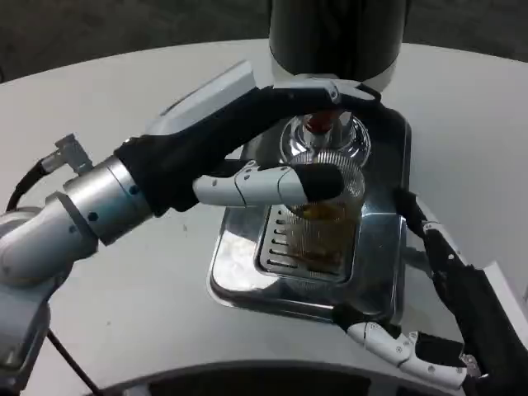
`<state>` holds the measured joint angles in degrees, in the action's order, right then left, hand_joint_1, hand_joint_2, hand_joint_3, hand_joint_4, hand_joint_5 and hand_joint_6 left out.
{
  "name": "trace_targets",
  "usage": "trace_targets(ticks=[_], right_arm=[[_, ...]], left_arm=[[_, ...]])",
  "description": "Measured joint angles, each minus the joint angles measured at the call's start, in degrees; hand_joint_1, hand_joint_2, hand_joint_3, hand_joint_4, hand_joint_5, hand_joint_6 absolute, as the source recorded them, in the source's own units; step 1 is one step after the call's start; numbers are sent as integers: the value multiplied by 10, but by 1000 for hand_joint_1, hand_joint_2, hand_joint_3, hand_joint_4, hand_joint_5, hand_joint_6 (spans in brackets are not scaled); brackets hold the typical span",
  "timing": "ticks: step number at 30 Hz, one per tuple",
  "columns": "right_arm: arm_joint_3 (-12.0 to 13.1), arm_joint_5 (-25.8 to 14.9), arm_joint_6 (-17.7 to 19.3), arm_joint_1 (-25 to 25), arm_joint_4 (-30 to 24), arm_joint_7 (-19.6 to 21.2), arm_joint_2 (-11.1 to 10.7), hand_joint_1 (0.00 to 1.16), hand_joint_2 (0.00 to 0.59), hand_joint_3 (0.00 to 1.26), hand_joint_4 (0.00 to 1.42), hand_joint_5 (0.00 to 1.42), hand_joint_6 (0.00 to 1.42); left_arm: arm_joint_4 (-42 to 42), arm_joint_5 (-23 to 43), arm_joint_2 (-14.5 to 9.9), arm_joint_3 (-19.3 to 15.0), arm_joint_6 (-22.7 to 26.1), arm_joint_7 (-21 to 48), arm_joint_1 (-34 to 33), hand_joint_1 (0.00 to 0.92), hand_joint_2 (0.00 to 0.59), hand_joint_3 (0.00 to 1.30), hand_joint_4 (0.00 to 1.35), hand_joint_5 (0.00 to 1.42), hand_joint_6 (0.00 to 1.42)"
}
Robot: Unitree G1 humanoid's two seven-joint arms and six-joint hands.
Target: Grasp the cup under the faucet to collect the drink, then remove the cup.
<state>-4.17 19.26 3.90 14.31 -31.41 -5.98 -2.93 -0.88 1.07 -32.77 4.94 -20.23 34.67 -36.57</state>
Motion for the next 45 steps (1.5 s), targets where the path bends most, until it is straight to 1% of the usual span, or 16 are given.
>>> trace_targets(ticks=[4,11,15,18,23,29,35,37,45], right_arm=[[-3,-7,20,-25,44,23,0,862,190,64,43,32,149],[-9,-3,52,-81,133,61,-3,864,186,61,42,37,155],[-12,4,60,-102,161,72,-10,866,183,57,42,38,157],[-13,6,67,-121,180,85,-10,868,181,55,42,39,149],[-15,6,74,-144,208,104,-4,870,172,54,33,26,117],[-21,8,91,-176,263,136,5,864,170,54,32,26,114],[-34,12,101,-203,310,164,17,860,169,53,27,26,114],[-36,13,104,-214,324,174,22,855,167,40,3,21,107],[-39,16,112,-245,357,190,24,846,165,12,0,1,91]], left_arm=[[0,-1,0,0,-2,-1,0,0,91,352,184,220,46],[-2,-11,-1,0,-3,-9,1,0,93,352,184,220,51],[-3,-11,-1,-1,-5,-9,1,0,93,352,184,220,53],[-3,-12,-3,-4,-6,-10,2,0,93,352,186,220,54],[-2,-12,-4,-4,-8,-10,3,0,93,352,187,220,54],[-1,-12,-4,-1,-9,-11,2,0,94,355,188,220,55],[4,-12,-3,3,-10,-12,-1,0,94,362,188,220,55],[5,-12,-3,4,-10,-14,-2,0,94,363,188,223,55],[8,-12,-3,4,-13,-18,-2,0,94,365,195,229,55]])
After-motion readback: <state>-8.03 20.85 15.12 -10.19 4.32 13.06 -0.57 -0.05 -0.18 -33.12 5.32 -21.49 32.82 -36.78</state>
